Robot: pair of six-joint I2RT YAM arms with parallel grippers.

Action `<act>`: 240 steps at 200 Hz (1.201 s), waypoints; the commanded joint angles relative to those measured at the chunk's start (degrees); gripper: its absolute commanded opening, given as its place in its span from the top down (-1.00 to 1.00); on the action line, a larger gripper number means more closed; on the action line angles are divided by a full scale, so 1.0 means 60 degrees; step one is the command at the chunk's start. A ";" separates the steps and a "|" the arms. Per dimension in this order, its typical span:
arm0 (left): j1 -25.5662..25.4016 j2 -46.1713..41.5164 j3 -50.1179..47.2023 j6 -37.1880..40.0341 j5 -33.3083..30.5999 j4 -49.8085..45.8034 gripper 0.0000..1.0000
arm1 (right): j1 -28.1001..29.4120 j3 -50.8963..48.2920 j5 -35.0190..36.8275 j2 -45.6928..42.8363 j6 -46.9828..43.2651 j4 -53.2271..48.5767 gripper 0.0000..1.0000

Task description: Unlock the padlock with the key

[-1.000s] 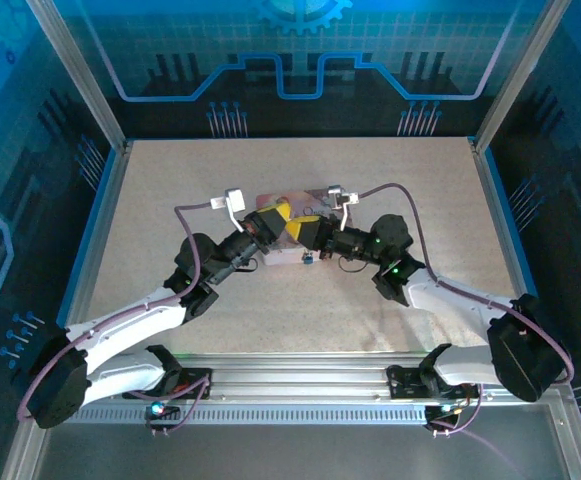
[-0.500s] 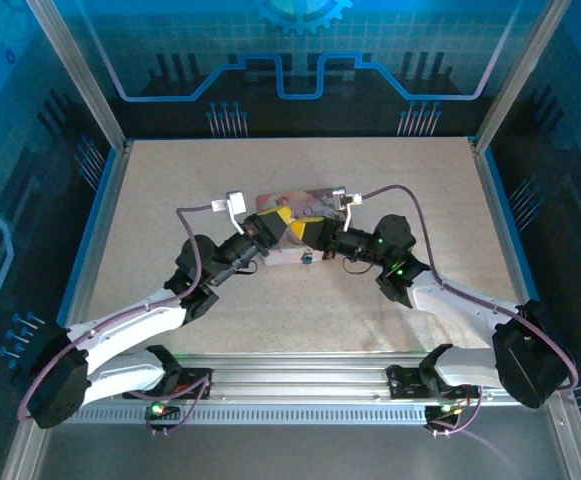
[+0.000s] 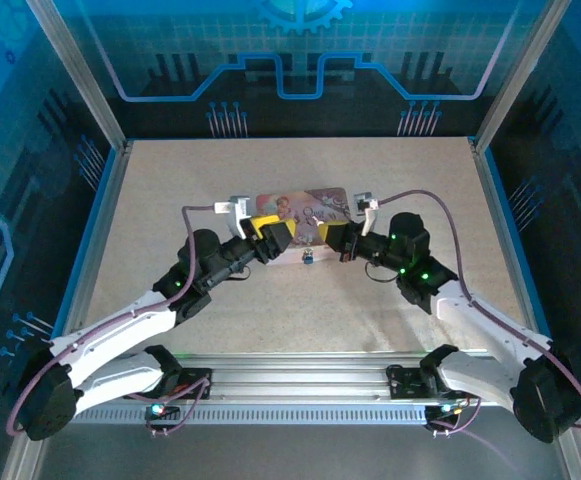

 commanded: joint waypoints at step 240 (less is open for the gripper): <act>0.1968 0.4838 0.1197 -0.2082 0.2020 -0.2026 -0.75 | -0.2081 0.2346 -0.0578 0.5897 -0.0511 -0.2100 0.96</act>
